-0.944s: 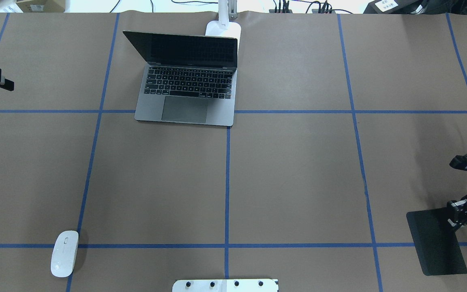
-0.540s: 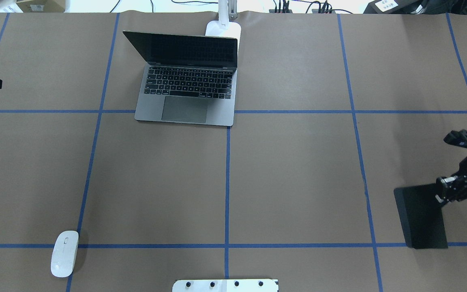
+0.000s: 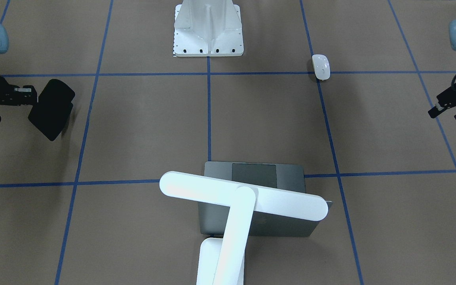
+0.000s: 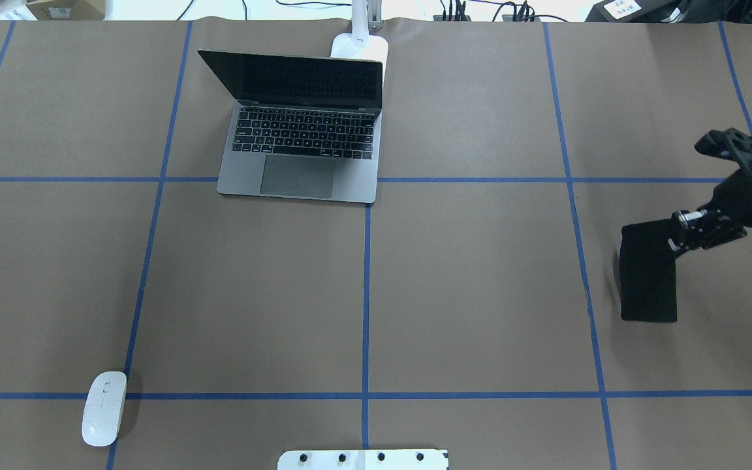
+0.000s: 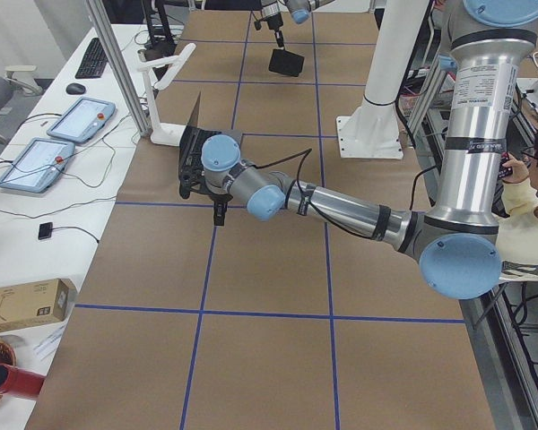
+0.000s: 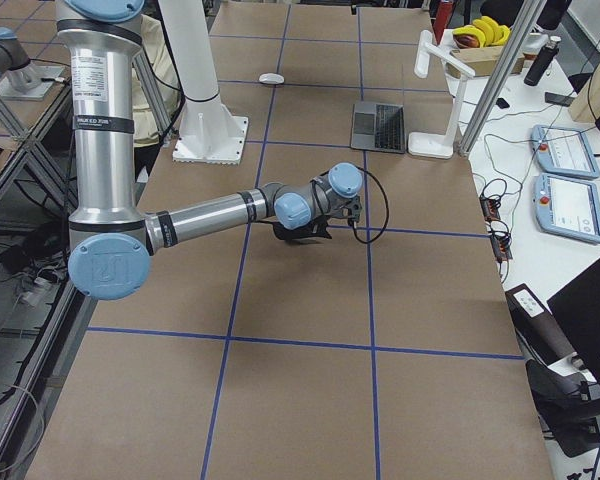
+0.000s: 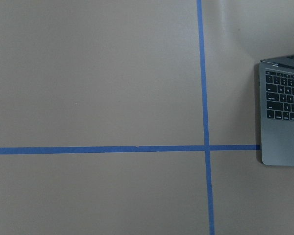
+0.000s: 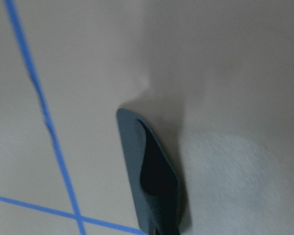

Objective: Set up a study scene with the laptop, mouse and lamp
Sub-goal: 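Lift the mouse pad with the right gripper and carry it toward the laptop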

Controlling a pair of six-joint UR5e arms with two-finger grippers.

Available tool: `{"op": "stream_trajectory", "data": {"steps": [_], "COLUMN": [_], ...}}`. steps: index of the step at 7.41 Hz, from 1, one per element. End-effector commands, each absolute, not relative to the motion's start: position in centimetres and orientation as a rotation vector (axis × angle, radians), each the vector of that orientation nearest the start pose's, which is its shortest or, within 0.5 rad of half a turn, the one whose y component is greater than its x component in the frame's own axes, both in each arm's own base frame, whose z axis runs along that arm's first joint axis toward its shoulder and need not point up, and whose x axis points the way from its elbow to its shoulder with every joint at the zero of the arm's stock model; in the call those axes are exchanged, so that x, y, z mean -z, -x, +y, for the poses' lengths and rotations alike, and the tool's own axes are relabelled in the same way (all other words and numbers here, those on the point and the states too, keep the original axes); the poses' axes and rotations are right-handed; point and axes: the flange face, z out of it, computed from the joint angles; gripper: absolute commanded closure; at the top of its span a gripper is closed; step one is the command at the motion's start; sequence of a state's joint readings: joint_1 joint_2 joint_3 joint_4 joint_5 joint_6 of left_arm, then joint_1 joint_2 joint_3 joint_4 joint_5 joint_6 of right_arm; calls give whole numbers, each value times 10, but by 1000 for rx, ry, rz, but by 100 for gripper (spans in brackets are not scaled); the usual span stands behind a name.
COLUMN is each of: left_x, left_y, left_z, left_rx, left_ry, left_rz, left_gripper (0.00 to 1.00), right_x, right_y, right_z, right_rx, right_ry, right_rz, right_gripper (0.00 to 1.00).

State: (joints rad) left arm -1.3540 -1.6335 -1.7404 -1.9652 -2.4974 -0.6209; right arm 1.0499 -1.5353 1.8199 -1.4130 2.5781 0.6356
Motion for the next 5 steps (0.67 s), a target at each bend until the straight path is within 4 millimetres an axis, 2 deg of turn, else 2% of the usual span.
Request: {"op": "stream_trajectory", "data": {"steps": [1,2,3,4,5], "left_x": [-520,-532,-560,-571,-572], "left_y": [-34,-27,-19,-18,-17], "left_z": [-532,-530,-517,-508,-507], "left_rx": [67,84,74,76,79], "left_ry": [-190,-193,-199,-183,-183], "left_rz": [1006,965,899,890,891], "left_gripper": [1,1,1,1,1], "right_x": [-409,-374,-337,-311,-292], "right_y": [220,222,220,218,219], "right_z": [-507,-520,-534,-542,-550], "right_rx": [64,43,25,15,5], "right_ry": [134,115,100,74,26], "right_rz": [-946,-903,-888,-869,-835], "right_gripper": [100,100,100,100,100]}}
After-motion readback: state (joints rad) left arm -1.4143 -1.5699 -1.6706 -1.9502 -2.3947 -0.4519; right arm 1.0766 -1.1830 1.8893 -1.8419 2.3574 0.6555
